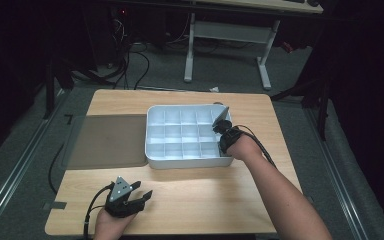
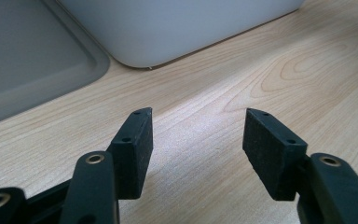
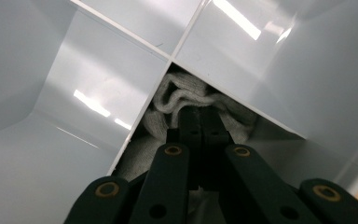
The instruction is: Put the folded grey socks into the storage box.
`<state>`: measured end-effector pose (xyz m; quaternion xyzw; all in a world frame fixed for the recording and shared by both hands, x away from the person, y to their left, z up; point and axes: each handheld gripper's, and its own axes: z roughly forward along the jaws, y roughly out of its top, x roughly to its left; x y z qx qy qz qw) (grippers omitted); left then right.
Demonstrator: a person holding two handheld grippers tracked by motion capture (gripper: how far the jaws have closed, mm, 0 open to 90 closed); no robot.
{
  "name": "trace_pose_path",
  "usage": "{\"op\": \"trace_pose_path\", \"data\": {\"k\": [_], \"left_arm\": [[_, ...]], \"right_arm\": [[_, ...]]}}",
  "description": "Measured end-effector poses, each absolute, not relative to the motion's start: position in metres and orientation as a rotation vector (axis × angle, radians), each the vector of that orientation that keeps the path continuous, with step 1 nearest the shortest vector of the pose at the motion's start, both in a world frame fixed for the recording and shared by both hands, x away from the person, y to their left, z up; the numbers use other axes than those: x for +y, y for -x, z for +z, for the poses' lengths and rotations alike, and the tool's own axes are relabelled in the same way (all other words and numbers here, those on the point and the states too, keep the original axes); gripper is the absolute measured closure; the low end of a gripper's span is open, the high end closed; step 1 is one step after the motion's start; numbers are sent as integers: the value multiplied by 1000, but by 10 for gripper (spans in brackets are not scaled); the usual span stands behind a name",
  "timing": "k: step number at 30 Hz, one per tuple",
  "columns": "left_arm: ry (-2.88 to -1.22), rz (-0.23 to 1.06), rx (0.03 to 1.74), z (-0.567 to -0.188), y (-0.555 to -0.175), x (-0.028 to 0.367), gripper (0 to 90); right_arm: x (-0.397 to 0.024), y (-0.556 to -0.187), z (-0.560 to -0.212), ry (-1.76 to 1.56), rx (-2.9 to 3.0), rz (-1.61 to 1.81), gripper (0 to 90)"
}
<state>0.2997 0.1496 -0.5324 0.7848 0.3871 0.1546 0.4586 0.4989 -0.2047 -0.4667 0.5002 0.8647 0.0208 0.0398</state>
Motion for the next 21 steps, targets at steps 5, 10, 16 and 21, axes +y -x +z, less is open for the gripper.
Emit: {"op": "trace_pose_path", "data": {"k": [5,10,16,21], "left_arm": [[-1933,380,954,-533,-300,149,432],[-1934,378,952,-533,-300,149,432],[-1939,379,948,-532,-300,149,432],[-1939,380,948,-532,-300,148,432]], "right_arm": [[-204,-498,-469,-1510,2648,65,900],[-205,-497,-464,-1520,2646,72,900],[-210,-493,-448,-1559,2639,114,863],[-214,-489,-431,-1535,2636,172,832]]}}
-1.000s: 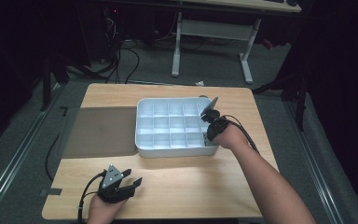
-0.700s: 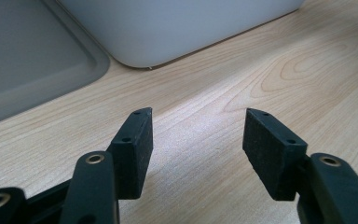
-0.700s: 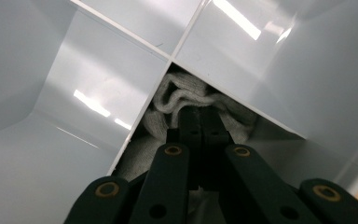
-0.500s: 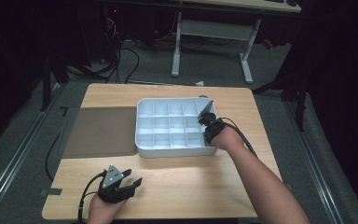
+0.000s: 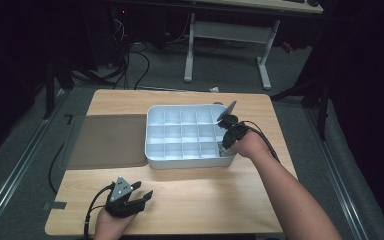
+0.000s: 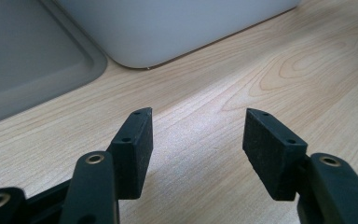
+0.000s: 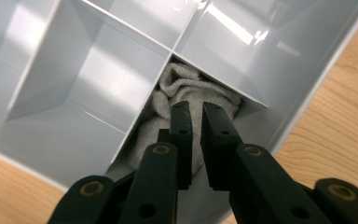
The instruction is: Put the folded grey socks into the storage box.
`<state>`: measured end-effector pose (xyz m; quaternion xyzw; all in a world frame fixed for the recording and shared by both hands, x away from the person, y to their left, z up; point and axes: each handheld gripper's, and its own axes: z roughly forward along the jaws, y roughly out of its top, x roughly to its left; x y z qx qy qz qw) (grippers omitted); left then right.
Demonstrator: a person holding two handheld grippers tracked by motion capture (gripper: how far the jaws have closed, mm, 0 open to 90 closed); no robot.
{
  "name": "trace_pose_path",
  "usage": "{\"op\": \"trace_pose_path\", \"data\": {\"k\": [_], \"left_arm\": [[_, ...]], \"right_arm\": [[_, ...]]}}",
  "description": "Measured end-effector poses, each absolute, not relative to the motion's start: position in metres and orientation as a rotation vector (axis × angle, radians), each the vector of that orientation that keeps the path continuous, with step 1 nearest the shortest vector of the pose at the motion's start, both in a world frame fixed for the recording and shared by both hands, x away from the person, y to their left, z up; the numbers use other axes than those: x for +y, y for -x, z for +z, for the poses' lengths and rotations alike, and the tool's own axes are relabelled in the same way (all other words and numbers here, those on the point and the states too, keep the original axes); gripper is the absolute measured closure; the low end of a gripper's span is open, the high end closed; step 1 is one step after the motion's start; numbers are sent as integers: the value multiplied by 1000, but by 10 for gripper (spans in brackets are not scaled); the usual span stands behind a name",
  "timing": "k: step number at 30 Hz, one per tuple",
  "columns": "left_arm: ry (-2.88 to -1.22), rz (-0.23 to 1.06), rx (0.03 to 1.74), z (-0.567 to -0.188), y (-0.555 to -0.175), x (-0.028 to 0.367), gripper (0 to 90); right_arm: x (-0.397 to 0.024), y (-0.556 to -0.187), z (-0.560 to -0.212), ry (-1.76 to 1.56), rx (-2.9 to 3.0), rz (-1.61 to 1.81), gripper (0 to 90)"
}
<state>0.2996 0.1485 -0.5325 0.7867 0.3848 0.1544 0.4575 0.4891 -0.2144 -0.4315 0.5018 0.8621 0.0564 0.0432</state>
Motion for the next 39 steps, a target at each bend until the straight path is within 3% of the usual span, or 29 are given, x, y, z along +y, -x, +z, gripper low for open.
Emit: {"op": "trace_pose_path", "data": {"k": [10,27,39], "left_arm": [[-1939,377,950,-533,-300,148,432],[-1939,374,950,-533,-300,149,431],[-1942,380,944,-532,-298,149,430]], "right_arm": [[-221,-487,-413,-1540,2621,281,763],[-225,-476,-419,-1539,2597,330,652],[-242,-445,-408,-1510,2504,508,606]]}}
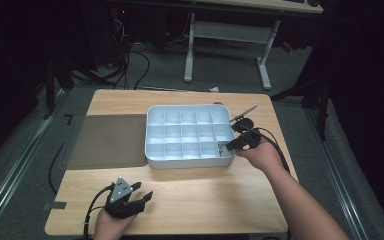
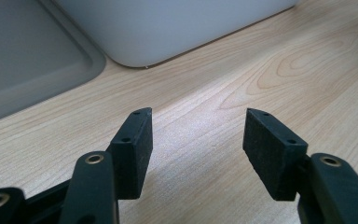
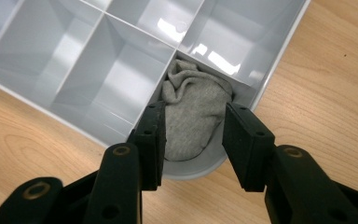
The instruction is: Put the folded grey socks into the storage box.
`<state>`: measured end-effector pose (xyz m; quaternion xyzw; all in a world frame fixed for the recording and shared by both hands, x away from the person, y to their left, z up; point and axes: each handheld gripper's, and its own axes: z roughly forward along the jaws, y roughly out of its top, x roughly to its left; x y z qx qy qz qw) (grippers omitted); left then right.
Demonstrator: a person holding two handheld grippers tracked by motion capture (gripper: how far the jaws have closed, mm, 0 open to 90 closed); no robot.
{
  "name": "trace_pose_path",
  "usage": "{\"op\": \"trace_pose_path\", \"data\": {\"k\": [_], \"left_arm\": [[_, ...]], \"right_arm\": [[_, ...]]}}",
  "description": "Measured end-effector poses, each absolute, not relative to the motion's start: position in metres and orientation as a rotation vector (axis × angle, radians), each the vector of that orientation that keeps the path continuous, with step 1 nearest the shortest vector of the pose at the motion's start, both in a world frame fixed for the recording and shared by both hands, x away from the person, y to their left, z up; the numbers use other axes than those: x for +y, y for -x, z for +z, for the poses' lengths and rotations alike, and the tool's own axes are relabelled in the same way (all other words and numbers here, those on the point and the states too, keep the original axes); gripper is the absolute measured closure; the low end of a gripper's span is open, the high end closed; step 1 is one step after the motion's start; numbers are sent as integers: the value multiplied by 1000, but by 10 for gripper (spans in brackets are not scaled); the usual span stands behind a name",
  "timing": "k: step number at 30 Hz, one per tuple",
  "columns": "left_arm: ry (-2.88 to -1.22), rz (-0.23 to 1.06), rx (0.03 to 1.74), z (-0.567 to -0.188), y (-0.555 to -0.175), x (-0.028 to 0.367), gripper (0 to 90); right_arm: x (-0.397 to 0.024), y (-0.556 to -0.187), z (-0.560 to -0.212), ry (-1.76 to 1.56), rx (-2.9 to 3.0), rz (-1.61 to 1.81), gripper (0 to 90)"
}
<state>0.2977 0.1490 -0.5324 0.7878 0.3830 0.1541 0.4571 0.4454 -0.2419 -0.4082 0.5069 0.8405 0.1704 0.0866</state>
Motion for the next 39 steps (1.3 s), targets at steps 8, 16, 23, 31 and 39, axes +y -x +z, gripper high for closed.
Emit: {"op": "trace_pose_path", "data": {"k": [8,16,23,31,39], "left_arm": [[-1947,385,939,-532,-297,147,428],[-1948,385,931,-531,-295,143,423],[-1940,387,912,-528,-292,138,423],[-1955,380,875,-527,-287,127,423],[-1962,375,861,-528,-284,121,423]], "right_arm": [[-252,-417,-407,-1451,2409,681,588],[-258,-382,-421,-1386,2318,810,521],[-261,-354,-450,-1315,2284,906,474],[-257,-327,-482,-1261,2244,971,462],[-254,-300,-507,-1233,2114,1075,487]]}}
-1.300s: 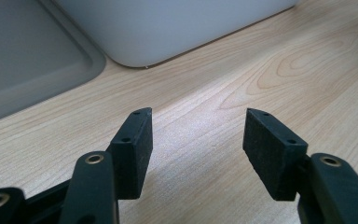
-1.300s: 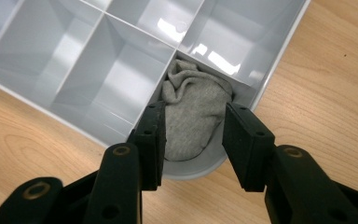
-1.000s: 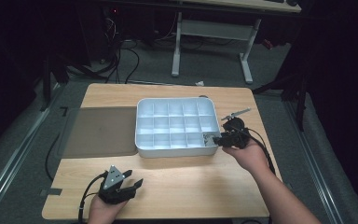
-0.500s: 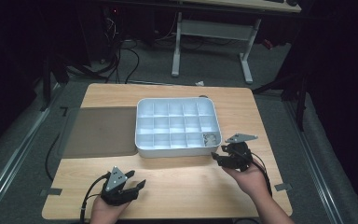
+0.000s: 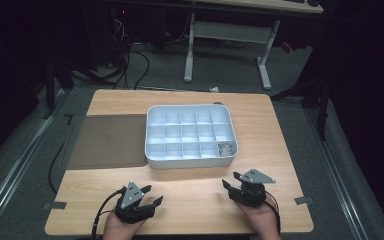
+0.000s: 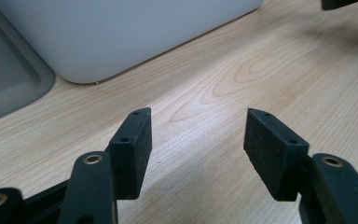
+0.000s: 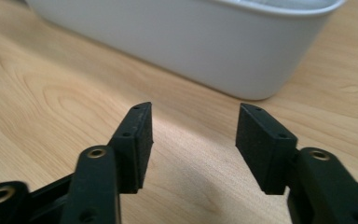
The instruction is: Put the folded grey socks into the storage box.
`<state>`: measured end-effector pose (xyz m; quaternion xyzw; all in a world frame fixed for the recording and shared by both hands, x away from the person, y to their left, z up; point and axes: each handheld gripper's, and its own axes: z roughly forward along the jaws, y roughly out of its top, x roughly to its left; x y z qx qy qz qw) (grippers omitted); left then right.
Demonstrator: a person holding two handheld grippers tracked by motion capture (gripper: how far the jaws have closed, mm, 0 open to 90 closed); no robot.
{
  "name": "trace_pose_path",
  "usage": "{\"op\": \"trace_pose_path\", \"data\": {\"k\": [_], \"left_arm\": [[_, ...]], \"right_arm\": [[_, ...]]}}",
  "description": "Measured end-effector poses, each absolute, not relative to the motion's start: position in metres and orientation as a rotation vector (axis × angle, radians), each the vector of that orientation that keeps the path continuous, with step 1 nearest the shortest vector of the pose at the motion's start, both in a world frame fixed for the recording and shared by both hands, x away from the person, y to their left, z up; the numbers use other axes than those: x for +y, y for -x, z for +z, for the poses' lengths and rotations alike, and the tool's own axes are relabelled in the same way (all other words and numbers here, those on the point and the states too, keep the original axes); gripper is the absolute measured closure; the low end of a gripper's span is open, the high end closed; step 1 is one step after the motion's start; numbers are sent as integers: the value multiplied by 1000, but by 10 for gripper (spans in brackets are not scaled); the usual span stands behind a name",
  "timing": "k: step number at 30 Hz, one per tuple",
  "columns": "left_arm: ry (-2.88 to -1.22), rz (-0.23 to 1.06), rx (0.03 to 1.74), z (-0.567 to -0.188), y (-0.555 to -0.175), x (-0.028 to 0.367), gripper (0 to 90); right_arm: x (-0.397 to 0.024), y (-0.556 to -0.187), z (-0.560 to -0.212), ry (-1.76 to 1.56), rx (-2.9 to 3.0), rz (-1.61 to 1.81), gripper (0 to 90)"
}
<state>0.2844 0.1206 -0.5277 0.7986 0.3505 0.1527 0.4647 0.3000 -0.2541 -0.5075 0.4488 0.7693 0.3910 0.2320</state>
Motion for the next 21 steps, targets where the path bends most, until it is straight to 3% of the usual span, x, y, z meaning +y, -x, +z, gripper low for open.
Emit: {"op": "trace_pose_path", "data": {"k": [2,21], "left_arm": [[-1955,378,856,-526,-282,120,423],[-1961,380,836,-525,-283,119,419]], "right_arm": [[-260,-286,-517,-1240,2026,1163,520],[-260,-282,-522,-1233,2075,1110,489]]}}
